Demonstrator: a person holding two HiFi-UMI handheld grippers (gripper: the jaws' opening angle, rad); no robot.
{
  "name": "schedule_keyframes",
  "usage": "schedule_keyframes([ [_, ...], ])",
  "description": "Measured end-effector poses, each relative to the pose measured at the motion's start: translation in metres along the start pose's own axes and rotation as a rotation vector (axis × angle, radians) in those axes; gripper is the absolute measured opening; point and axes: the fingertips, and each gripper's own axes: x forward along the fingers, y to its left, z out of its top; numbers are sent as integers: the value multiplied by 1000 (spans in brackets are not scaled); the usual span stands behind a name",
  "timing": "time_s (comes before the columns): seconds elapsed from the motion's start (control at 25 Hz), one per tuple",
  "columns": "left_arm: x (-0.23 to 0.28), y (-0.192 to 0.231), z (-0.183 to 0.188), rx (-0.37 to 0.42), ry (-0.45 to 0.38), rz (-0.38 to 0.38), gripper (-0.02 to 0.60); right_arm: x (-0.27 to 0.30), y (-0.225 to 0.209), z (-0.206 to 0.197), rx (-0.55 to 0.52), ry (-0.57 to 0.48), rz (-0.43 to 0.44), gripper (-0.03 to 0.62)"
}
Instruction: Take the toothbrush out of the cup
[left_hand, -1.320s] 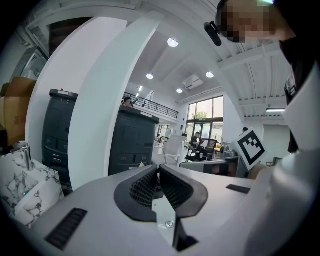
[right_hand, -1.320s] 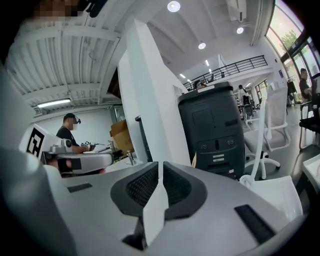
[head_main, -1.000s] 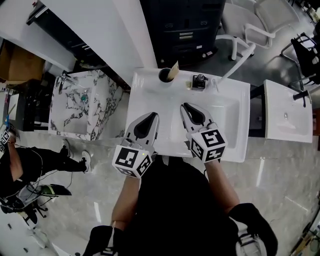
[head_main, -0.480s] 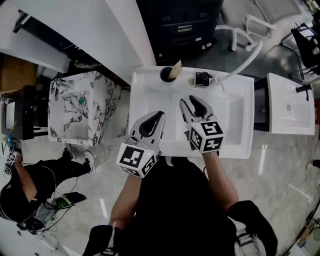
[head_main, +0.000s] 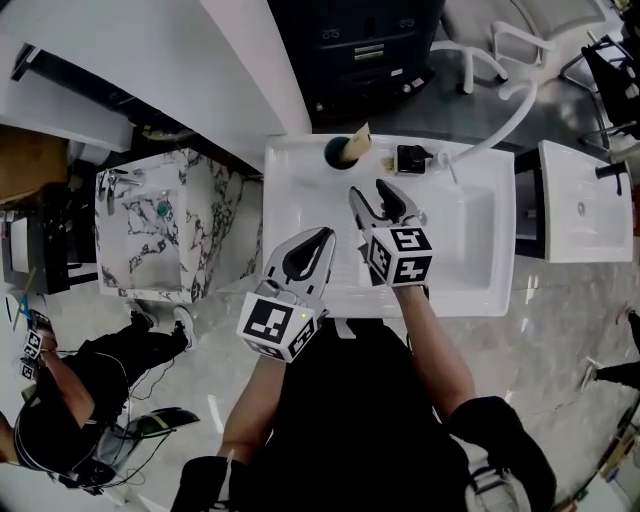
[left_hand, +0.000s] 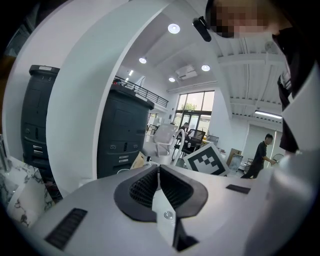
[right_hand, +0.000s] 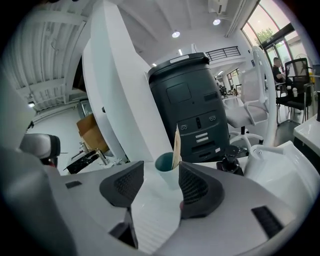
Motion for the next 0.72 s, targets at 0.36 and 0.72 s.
schedule_keyframes([
  [0.36,-2,13,-4,-16,13,3,28,41,-18,3,9,5,-49,230],
  [0.72,-9,25,-6,-27,14,27,28,70,-29,14,-7,0,-74,229],
])
